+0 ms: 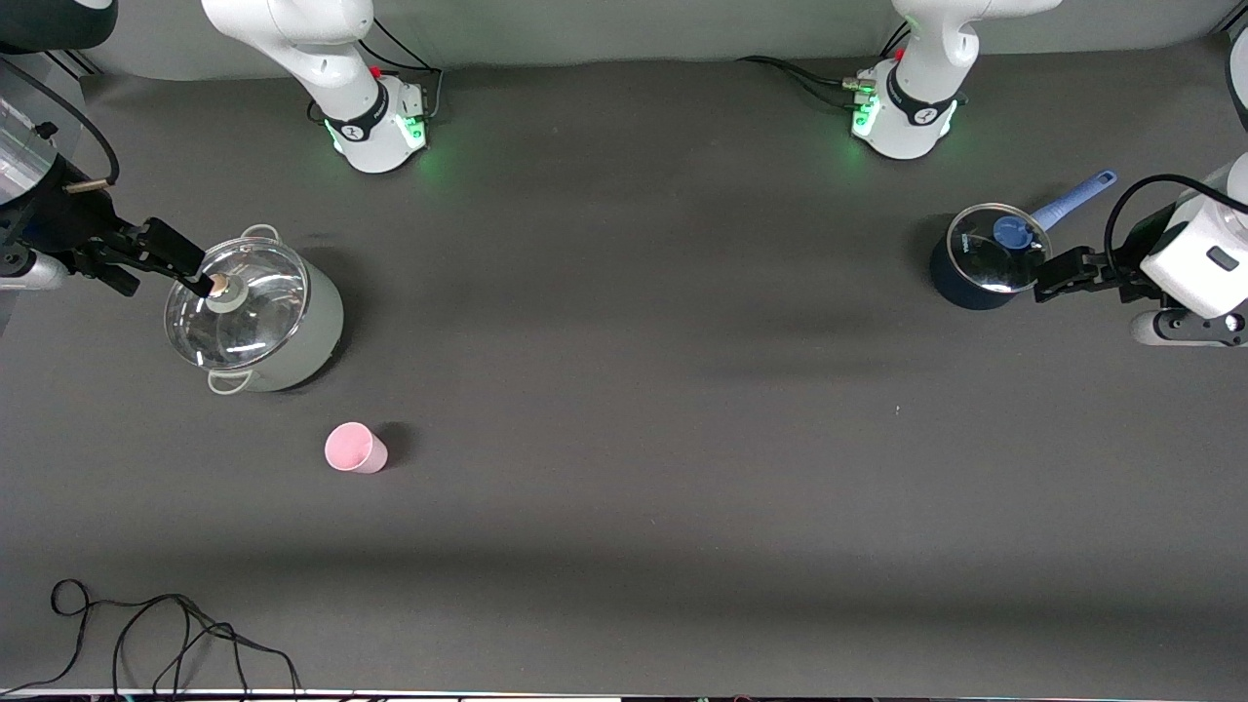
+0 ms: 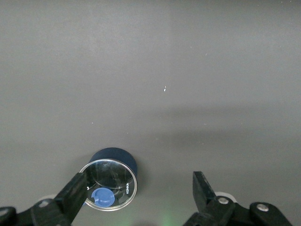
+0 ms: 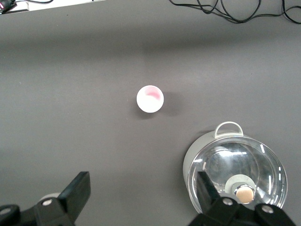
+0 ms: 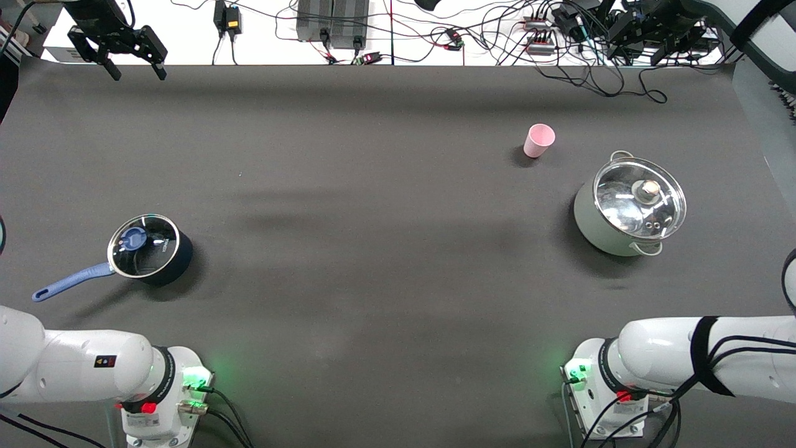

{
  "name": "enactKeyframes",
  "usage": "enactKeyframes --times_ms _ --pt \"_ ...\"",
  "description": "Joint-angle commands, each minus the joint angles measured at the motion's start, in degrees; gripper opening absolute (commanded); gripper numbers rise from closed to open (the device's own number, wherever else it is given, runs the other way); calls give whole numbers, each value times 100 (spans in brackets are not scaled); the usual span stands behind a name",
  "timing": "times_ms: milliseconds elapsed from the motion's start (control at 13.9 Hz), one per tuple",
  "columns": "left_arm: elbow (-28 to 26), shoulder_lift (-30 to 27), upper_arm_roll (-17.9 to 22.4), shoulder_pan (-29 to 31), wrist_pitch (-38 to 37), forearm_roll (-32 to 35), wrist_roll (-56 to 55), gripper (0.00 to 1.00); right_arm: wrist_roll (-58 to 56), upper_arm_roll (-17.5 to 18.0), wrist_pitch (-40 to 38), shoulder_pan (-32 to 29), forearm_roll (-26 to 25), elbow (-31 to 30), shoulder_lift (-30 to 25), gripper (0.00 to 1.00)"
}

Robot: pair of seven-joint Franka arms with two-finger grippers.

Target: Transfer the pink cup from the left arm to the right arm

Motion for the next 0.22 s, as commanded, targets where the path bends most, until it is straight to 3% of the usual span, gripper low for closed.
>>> enactKeyframes --times_ms 0,144 --pt "42 -90 110 -123 -112 138 101 100 99 66 -75 -83 104 -15 -100 100" --pt "68 -91 110 -115 -112 191 189 100 90 66 -75 -83 104 -15 -91 100"
